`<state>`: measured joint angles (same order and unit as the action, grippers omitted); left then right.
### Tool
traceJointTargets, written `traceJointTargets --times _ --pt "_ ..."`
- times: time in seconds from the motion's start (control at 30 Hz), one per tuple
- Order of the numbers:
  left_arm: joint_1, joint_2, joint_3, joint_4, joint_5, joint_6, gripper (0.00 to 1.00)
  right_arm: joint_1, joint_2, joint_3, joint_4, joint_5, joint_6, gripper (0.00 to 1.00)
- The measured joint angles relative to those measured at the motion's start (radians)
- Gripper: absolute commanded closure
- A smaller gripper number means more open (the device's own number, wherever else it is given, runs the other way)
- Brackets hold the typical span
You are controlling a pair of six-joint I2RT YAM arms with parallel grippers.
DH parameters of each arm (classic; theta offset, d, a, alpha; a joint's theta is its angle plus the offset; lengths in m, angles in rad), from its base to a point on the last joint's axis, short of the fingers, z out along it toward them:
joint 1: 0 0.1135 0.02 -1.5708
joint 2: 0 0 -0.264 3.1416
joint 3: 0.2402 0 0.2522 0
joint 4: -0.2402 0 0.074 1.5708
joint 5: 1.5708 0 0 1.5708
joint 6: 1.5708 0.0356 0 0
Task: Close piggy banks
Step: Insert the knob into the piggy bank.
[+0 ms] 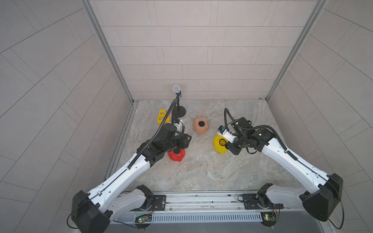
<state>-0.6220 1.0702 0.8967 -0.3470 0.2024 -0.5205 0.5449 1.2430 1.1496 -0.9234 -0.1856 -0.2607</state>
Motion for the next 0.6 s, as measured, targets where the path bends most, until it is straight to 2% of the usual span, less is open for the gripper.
traceJointTargets --times 0.17,0.6 --pt "0.0 0.079 -0.019 0.097 0.064 -0.039 0.44 -0.001 0.064 0.003 0.022 0.008 -0.088 1.0" --pt "0.0 0.248 -0.014 0.214 0.176 -0.056 0.44 -0.003 0.206 0.041 0.073 0.063 -0.219 1.0"
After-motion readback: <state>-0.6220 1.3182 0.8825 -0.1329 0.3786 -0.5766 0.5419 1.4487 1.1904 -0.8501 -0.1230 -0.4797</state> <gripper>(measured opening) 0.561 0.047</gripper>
